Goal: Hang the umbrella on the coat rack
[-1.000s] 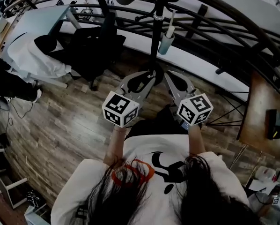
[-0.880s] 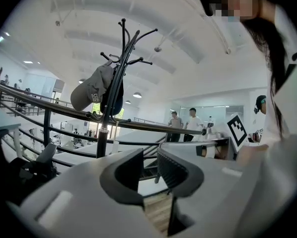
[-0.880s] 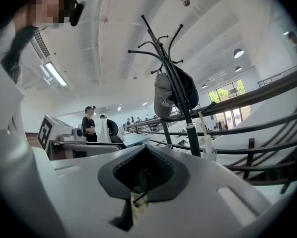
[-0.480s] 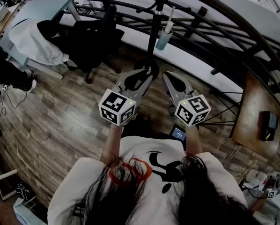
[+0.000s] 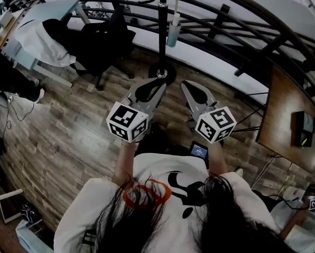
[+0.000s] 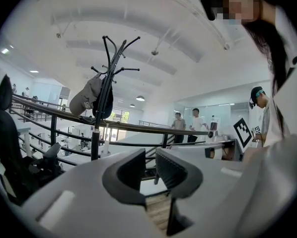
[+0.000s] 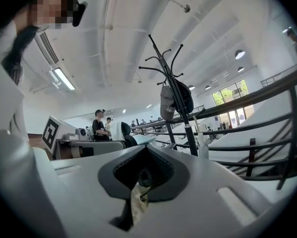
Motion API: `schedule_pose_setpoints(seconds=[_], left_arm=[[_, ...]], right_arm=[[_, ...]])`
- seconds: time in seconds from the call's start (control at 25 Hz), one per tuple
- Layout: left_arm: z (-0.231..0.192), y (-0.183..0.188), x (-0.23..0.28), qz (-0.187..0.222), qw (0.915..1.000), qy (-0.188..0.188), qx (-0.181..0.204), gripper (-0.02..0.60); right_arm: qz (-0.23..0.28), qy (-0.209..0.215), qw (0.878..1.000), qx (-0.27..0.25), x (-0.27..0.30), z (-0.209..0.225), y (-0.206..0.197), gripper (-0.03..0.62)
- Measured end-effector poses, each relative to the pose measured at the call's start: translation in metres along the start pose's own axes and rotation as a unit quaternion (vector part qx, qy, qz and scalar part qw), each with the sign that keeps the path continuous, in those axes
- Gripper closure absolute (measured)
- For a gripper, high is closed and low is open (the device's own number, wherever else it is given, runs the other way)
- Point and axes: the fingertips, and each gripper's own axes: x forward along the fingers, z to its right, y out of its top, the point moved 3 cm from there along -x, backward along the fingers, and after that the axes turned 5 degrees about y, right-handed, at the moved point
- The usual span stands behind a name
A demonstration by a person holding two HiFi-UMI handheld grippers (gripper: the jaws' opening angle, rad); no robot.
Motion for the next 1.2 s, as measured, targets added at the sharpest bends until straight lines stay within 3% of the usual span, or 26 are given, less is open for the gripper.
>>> schedule_pose_setpoints(seconds=[0.56, 1.2], left_arm=[[0.11, -0.036, -0.062, -0.004, 0.9997, 0.023, -0.004, 0.529], [0.133, -0.036, -0.1, 0.001, 0.999, 0.044, 0.01, 0.537]], right_arm=[[-0.002, 0.04, 0.999, -0.002, -0.101, -0.065, -0.032, 0.572], [-0.006, 0.073, 0.997, -0.023, -0.113, -0.102, -0.036, 0.572]])
